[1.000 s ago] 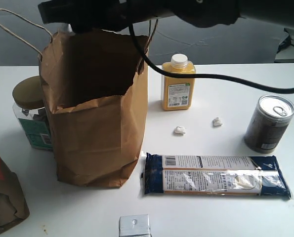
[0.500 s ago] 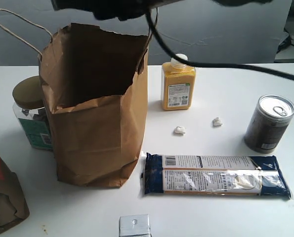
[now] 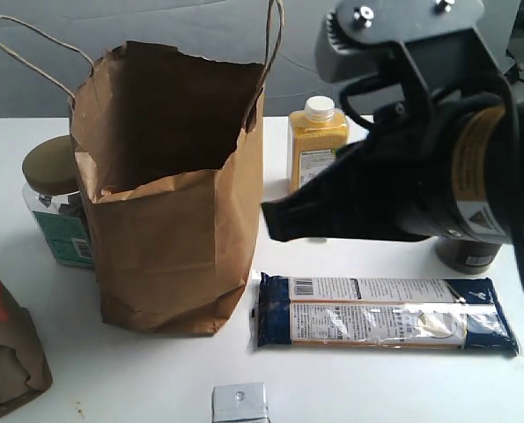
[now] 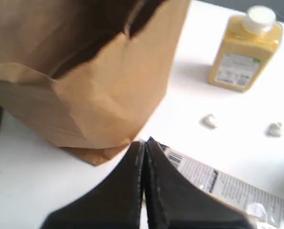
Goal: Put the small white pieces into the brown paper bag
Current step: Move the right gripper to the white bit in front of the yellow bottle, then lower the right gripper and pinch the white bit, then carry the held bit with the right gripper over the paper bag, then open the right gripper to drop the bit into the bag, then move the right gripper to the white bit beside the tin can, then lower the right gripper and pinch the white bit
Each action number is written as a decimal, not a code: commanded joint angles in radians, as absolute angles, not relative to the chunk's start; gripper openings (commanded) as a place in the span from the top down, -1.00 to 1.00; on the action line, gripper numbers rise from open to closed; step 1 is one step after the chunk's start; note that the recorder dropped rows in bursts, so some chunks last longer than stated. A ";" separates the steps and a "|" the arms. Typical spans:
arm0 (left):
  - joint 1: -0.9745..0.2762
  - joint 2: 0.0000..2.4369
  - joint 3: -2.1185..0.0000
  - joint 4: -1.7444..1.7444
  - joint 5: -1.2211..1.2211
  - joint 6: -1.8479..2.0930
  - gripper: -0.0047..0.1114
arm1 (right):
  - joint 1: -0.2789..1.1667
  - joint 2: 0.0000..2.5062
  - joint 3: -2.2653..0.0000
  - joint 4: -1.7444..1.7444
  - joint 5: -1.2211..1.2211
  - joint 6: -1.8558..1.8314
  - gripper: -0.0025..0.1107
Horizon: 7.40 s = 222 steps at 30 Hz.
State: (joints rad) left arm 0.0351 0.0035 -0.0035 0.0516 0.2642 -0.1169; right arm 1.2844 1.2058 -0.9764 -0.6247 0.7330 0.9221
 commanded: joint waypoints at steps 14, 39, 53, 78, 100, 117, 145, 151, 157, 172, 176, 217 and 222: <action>0.030 0.000 0.000 0.044 0.260 -0.120 0.92 | 0.884 1.513 -0.923 -0.350 0.480 0.519 0.83; 0.030 0.000 0.000 0.044 0.260 -0.120 0.92 | 0.789 2.079 -1.339 -0.323 0.499 0.396 0.16; 0.030 0.000 0.000 0.044 0.260 -0.120 0.92 | 0.785 2.151 -1.339 -0.340 0.430 0.396 0.19; 0.030 0.000 0.000 0.044 0.260 -0.120 0.92 | 0.760 1.759 -0.910 -0.268 0.241 0.479 0.96; 0.030 0.000 0.000 0.044 0.260 -0.120 0.92 | 1.304 1.115 -0.691 -0.183 0.294 0.616 0.96; 0.030 0.000 0.000 0.044 0.260 -0.120 0.92 | 1.334 1.474 -1.275 -0.403 0.349 0.663 0.96; 0.030 0.000 0.000 0.044 0.260 -0.120 0.92 | 1.148 1.840 -1.649 -0.444 0.519 0.657 0.03; 0.030 0.000 0.000 0.044 0.260 -0.120 0.92 | 1.168 1.815 -1.649 -0.431 0.541 0.657 0.18; 0.030 0.000 0.000 0.044 0.260 -0.120 0.92 | 1.303 1.673 -1.640 -0.445 0.718 0.657 0.96; 0.030 0.000 0.000 0.044 0.260 -0.120 0.92 | 1.410 1.249 -0.990 -0.407 0.845 0.950 0.96; 0.030 0.000 0.000 0.044 0.260 -0.120 0.92 | 1.208 1.215 -0.874 -0.399 0.833 0.850 0.96; 0.030 0.000 0.000 0.044 0.260 -0.120 0.92 | 0.640 2.133 -1.445 -0.435 0.733 0.471 0.23; 0.030 0.000 0.000 0.044 0.260 -0.120 0.92 | 0.623 2.155 -1.445 -0.435 0.702 0.471 0.23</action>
